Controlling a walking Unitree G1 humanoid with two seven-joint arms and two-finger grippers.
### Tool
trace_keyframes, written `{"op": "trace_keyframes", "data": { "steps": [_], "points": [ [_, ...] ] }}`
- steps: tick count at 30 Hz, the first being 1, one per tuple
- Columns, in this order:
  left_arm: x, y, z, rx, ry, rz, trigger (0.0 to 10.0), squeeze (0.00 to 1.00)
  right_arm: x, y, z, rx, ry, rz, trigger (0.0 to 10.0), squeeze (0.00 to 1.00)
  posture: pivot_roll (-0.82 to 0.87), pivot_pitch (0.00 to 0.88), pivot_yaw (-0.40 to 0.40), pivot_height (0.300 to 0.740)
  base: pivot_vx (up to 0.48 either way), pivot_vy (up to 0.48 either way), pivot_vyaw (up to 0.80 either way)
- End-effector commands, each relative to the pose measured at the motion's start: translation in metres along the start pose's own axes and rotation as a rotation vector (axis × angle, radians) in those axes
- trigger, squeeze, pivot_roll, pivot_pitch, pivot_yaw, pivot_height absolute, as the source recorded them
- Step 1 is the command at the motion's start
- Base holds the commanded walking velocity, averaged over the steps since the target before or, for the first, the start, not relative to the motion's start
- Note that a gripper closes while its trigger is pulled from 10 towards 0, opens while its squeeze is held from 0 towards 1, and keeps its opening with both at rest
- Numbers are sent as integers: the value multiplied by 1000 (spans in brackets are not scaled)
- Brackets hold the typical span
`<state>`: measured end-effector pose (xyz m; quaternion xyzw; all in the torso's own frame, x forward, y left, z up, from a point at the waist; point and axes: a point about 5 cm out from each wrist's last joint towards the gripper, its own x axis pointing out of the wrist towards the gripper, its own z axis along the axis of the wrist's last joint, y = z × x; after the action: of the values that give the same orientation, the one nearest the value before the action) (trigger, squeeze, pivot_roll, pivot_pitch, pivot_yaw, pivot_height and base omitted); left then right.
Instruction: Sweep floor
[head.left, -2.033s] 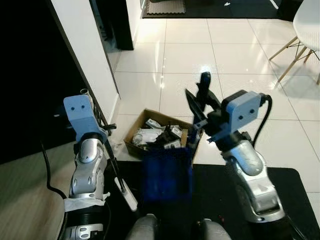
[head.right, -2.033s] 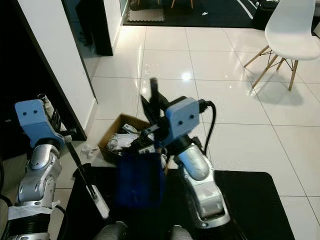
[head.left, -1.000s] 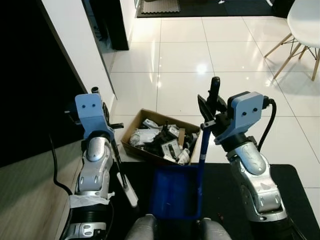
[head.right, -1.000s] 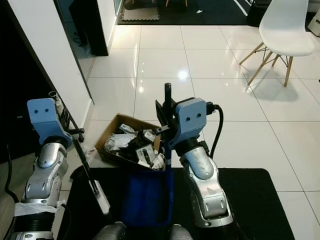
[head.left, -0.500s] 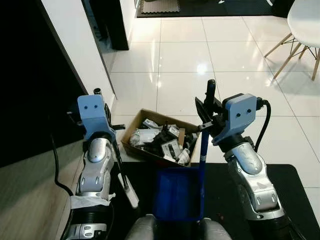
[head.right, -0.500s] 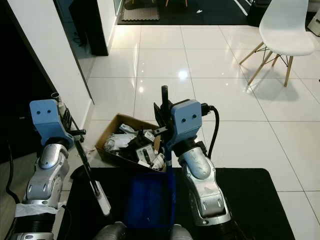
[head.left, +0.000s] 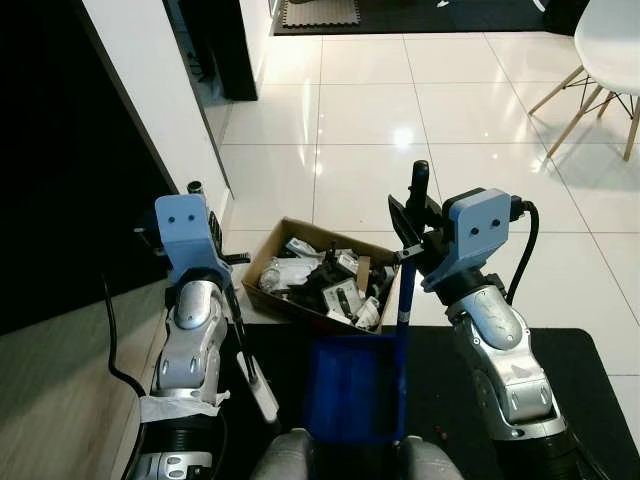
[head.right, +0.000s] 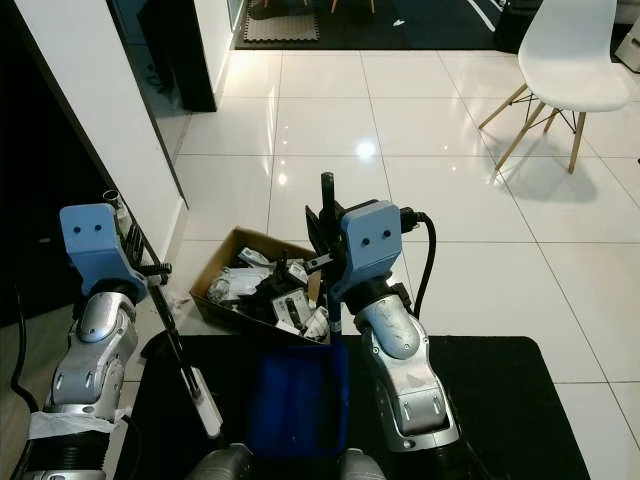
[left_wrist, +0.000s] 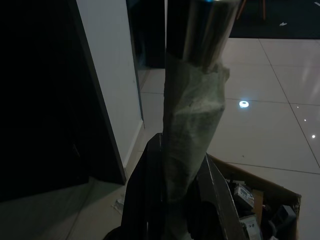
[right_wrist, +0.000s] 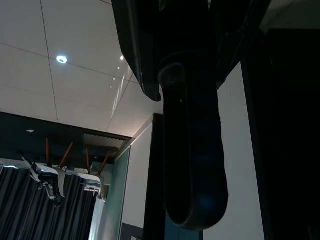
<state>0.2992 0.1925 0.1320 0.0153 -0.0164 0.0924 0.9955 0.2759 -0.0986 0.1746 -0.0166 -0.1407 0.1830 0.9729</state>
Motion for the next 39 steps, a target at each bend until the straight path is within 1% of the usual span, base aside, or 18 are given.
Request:
{"op": "trace_keyframes", "data": {
  "steps": [1,11,39],
  "points": [
    [-1,-1,9,-13,-50,-3,10000,0,2,2,1,9,-22,11,10000,0,12,49,45,740,0,0,0],
    [-2,-1,9,-9,-51,-3,10000,0,2,3,0,11,-17,14,10000,0,16,52,43,740,0,0,0],
    [-2,0,10,-8,-53,1,10000,0,2,4,-3,11,-11,11,10000,0,20,53,45,740,-284,0,0]
  ]
}}
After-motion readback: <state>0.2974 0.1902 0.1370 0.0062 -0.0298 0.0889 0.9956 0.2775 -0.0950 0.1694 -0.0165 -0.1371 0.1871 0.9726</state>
